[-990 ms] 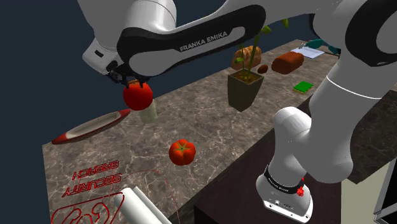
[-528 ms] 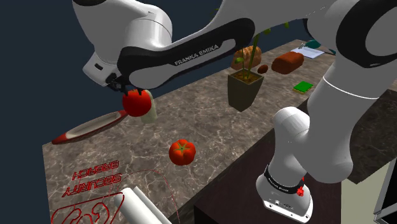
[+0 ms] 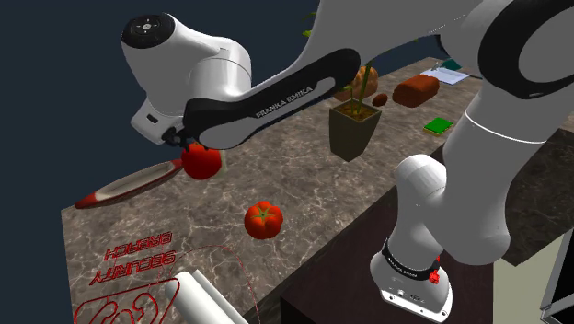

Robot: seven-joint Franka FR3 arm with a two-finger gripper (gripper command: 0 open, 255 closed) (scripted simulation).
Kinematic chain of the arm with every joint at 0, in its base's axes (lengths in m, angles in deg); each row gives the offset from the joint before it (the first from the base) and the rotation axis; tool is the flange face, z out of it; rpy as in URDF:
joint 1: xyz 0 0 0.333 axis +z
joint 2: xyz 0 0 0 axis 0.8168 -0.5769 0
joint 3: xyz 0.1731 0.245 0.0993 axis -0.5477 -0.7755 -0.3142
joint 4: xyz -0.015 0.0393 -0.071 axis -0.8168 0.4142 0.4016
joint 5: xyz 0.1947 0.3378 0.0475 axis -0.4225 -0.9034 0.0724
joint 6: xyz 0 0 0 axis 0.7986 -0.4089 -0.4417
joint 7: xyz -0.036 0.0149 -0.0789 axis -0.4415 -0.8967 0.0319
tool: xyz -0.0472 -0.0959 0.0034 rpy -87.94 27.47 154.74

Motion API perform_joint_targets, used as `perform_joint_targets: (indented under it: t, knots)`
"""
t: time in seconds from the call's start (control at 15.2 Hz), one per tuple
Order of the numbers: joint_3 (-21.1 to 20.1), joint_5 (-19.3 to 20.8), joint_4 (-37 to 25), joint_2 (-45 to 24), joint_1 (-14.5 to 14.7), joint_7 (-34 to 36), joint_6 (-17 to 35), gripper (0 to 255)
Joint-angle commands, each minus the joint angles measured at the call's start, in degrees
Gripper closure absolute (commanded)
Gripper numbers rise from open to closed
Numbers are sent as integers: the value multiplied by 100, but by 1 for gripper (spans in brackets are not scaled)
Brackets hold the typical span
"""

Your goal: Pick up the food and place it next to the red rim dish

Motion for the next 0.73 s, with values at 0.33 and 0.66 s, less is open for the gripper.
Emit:
perform_joint_targets:
  t: [0.33,0.66]
  knots:
    - [38,129,357,-171,-37,240,493,255]
    - [65,227,563,-332,-64,413,835,255]
